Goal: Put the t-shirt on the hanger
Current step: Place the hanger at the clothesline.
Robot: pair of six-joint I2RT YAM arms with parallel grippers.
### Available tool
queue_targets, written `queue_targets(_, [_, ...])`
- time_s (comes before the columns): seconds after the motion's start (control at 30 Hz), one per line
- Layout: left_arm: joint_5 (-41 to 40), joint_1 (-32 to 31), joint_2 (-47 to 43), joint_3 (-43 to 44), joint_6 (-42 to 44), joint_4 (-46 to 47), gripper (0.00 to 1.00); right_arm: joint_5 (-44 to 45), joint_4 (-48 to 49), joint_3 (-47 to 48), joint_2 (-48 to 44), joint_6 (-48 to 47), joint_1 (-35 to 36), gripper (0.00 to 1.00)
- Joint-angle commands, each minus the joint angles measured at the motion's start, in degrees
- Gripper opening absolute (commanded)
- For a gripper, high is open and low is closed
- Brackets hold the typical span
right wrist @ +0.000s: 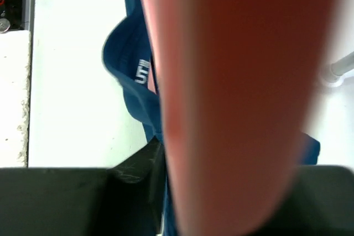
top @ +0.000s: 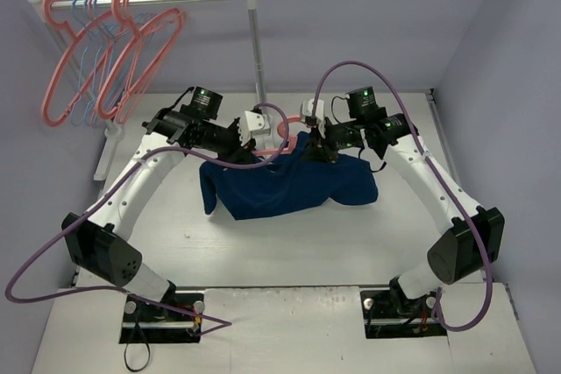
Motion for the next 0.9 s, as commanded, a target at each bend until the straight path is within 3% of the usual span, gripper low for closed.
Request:
queue_targets(0.0, [3.35,0.65,-6.83,-0.71,-0.32,5.17,0.0,1.47,2.91,-1.04,-4.86,1.78,-2.88,0.3])
queue_targets(0.13, [3.7,1.87,-9.25,-3.5,-2.02,8.58,0.0,5.99,2.91,-3.28,-7.13,4.06,-4.87,0.5])
queue_targets(0.3, [4.1,3.32,-10.58,-3.17,-4.75,10.22,0.0,12.33,3.0,-3.9,-11.85,5.62,-8.21,0.55])
queue_targets(0.43, [4.44,4.15,-11.08,2.36,-8.5,10.81,0.0,16.39,3.0,1.86,-13.99,7.6,-8.73,0.59])
queue_targets(0.67, [-1.37,5.17,-10.22,22.7,-14.55,10.81,0.0,28.83,3.77,17.09,-15.01,12.54,-8.73,0.63])
queue_targets(0.77, [-5.21,5.17,-7.4,40.75,-17.68,10.81,0.0,37.85,6.29,24.72,-14.98,14.94,-8.73,0.64])
queue_targets(0.87, [-8.36,5.11,-4.6,51.18,-19.41,10.97,0.0,43.54,8.87,26.89,-15.6,16.01,-8.75,0.69])
